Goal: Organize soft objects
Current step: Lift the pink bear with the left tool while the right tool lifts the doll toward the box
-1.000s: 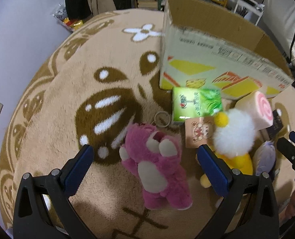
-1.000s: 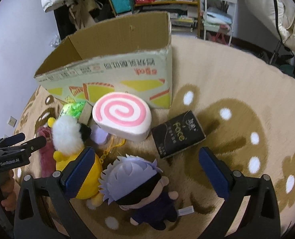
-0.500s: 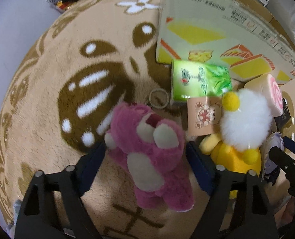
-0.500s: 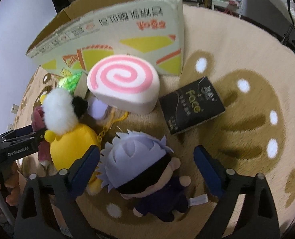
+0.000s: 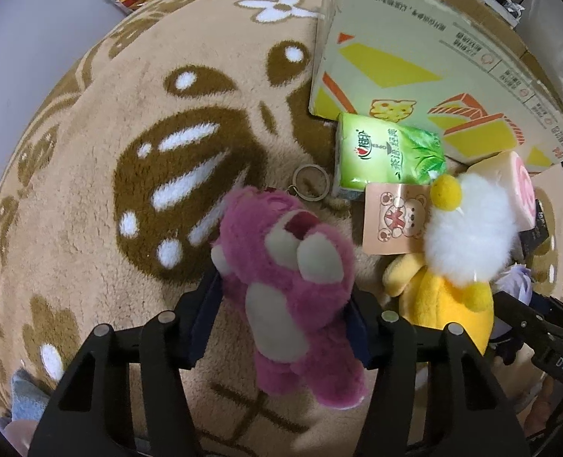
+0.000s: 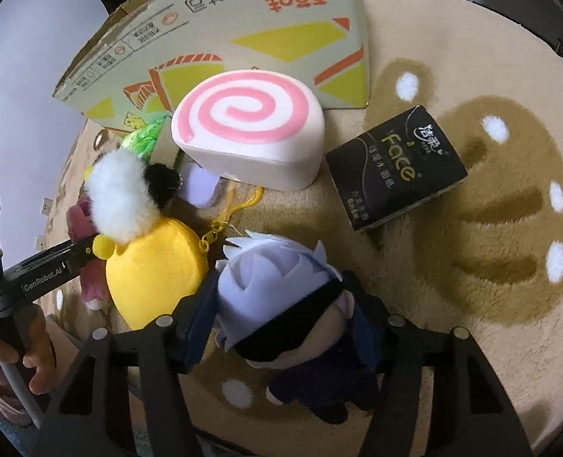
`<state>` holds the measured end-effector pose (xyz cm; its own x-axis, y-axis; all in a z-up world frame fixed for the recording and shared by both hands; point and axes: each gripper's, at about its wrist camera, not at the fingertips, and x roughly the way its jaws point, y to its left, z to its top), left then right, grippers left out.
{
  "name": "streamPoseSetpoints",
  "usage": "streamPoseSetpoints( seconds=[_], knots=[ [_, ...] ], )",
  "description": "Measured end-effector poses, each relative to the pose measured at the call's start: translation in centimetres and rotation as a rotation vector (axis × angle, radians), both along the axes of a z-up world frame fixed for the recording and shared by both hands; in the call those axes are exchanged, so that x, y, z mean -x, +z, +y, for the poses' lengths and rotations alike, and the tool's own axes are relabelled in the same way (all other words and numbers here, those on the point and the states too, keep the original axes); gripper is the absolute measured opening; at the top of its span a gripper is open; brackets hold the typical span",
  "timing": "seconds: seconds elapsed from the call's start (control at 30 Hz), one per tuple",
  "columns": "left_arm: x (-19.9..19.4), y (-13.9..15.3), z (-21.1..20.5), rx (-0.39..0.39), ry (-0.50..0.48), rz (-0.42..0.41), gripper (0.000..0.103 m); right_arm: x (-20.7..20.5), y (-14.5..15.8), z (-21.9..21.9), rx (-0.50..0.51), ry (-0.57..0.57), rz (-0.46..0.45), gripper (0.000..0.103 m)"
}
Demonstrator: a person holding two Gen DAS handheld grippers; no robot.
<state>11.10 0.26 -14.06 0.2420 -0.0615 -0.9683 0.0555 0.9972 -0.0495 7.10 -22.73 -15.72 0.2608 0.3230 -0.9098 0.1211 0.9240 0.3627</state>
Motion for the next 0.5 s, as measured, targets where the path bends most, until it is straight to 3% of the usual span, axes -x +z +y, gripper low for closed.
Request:
streamPoseSetpoints(
  seconds=[0.23, 0.5],
  knots=[
    [1.3, 2.6, 0.7, 0.004, -0.018, -0.105, 0.057, 0.8, 2.5, -0.5, 0.040, -0.048, -0.113, 0.064],
    [4.2, 7.5, -0.6, 0.002, -0.073, -0.357, 0.058, 2.7, 7.1, -1.0, 0.068, -0.098, -0.334, 0.064]
  ],
)
